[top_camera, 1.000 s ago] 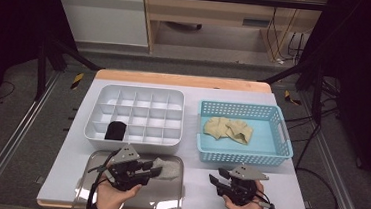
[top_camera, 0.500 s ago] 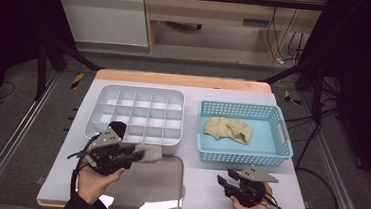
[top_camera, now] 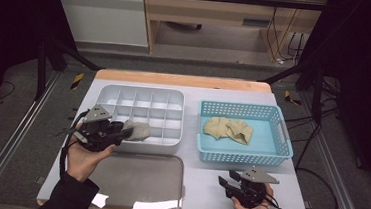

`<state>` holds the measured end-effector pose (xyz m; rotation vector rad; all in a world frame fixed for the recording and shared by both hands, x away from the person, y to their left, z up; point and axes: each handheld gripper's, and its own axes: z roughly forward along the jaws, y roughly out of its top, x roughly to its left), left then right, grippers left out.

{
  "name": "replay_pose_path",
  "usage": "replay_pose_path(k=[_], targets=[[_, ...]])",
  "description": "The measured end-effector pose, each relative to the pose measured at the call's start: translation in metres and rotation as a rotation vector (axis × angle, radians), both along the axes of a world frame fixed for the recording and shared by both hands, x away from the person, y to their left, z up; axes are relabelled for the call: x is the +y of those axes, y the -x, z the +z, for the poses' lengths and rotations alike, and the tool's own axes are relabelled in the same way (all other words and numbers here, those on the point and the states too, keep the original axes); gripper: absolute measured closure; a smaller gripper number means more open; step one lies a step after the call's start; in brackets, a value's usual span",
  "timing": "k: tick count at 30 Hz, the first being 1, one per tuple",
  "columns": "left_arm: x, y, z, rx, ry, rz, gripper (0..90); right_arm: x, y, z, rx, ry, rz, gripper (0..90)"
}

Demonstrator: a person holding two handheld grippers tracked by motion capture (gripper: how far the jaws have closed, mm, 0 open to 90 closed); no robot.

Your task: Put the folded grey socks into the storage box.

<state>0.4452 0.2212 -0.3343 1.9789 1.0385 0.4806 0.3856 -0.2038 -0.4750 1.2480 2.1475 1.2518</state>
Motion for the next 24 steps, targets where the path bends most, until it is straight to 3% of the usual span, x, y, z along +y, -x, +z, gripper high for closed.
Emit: replay_pose_path(k=[8,12,24], targets=[[0.002,-0.02,0.005,0.013,-0.028,0.031,66.8,0.001,-0.001,-0.001,0.005,-0.002,0.001,50.9],[0.003,-0.034,-0.001,0.043,-0.068,0.053,66.7,0.001,-0.001,-0.001,0.008,-0.001,0.005,50.9],[0.008,-0.061,-0.022,0.124,-0.12,0.093,66.7,0.002,-0.002,-0.003,0.02,-0.002,0.008,51.3]])
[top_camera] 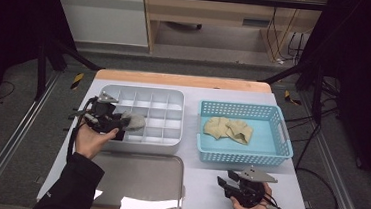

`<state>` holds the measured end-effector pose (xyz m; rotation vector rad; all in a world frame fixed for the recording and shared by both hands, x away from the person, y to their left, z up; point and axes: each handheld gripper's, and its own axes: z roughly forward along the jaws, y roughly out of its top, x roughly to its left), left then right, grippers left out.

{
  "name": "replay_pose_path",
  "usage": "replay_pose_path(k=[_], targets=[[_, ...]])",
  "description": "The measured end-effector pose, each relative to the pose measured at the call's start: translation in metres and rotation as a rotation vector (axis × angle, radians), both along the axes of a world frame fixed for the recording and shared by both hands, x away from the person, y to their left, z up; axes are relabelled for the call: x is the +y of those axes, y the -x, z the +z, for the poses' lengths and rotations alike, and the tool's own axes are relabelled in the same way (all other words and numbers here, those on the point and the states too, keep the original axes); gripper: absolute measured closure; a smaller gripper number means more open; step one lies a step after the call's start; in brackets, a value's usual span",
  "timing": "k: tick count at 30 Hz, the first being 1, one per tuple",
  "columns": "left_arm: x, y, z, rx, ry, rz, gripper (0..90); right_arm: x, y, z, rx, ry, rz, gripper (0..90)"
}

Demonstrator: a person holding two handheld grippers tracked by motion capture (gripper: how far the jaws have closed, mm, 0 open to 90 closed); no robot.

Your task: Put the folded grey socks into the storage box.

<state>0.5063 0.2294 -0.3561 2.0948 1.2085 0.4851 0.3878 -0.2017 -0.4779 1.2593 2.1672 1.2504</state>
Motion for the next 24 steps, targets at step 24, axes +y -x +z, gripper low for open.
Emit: replay_pose_path(k=[24], targets=[[-0.009,-0.011,-0.025,0.082,-0.169,-0.033,66.9,0.0,-0.001,-0.002,0.009,0.004,0.003,52.3]])
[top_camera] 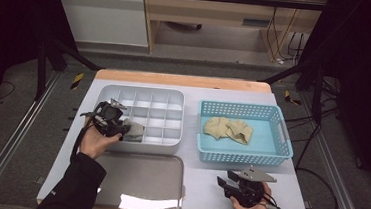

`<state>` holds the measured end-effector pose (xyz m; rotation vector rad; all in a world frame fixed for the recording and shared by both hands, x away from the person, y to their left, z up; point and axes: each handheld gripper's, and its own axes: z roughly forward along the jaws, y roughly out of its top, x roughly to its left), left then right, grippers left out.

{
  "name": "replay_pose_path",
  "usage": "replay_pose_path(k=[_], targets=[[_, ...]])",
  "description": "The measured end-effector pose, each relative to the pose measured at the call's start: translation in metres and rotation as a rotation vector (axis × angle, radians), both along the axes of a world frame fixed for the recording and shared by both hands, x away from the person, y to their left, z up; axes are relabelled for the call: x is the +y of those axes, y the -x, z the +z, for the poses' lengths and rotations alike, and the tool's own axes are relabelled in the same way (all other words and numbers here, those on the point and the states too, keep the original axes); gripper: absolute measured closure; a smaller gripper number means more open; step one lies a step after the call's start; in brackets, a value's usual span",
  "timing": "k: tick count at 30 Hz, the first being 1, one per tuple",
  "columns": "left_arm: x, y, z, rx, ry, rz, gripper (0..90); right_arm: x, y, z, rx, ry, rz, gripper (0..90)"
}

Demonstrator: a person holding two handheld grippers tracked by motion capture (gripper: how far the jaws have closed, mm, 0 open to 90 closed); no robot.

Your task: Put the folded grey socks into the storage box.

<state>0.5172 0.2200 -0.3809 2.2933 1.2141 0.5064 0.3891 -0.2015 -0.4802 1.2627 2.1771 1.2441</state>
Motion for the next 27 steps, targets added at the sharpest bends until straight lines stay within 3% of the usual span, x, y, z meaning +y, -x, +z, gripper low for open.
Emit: replay_pose_path(k=[4,10,19,23,27], targets=[[-0.001,0.0,-0.001,-0.004,-0.028,-0.014,66.9,0.0,0.0,0.0,0.003,0.001,-0.001,52.4],[-0.009,-0.001,-0.006,0.022,-0.043,-0.033,66.9,0.0,0.0,0.0,0.004,0.002,0.0,52.6],[-0.009,-0.005,-0.018,0.069,0.079,-0.009,64.7,0.001,0.0,0.0,0.004,0.0,0.004,52.6],[-0.014,-0.007,-0.029,0.078,0.074,0.002,64.6,0.001,0.0,0.0,0.007,-0.003,0.003,52.8],[-0.015,-0.008,-0.03,0.079,0.086,0.007,63.9,0.001,0.0,0.0,0.004,-0.002,0.005,52.8]])
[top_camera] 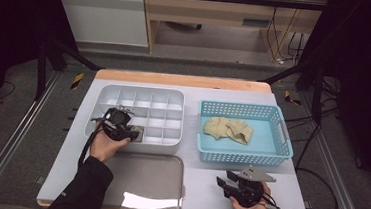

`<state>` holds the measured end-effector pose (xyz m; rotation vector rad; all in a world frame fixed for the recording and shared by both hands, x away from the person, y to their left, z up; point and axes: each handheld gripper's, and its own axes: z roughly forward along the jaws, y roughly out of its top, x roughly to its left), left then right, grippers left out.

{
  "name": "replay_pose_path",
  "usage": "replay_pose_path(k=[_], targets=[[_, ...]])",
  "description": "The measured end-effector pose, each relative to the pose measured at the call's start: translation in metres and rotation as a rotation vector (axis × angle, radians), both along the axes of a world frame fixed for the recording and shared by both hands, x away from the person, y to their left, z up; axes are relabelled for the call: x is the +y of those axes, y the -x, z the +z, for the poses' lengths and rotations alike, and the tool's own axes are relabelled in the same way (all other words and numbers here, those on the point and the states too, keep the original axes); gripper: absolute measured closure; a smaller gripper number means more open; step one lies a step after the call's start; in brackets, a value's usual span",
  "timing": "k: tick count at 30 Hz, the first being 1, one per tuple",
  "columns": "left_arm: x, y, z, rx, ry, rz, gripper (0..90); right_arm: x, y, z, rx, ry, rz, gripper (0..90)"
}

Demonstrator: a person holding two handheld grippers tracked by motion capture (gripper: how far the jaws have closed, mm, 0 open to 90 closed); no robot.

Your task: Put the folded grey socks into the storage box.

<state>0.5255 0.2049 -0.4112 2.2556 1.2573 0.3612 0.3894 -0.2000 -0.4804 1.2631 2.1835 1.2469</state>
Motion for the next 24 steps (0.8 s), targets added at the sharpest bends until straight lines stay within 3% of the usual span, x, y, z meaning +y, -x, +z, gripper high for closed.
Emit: replay_pose_path(k=[3,9,15,18,24], targets=[[0.002,0.001,0.0,-0.003,0.013,0.004,61.6,0.001,0.0,0.0,0.003,0.001,0.002,52.5],[0.01,0.007,0.005,-0.044,0.089,0.007,51.1,-0.001,0.001,0.002,-0.006,-0.005,-0.004,51.7],[0.015,0.019,0.017,-0.112,0.142,0.006,52.3,-0.002,0.001,0.003,-0.012,-0.007,-0.004,53.1],[0.015,0.024,0.022,-0.143,0.137,0.016,56.1,-0.003,0.001,0.004,-0.017,-0.006,-0.004,54.1],[0.016,0.04,0.027,-0.213,0.197,0.028,58.8,-0.005,0.003,0.009,-0.039,-0.019,-0.013,57.3]])
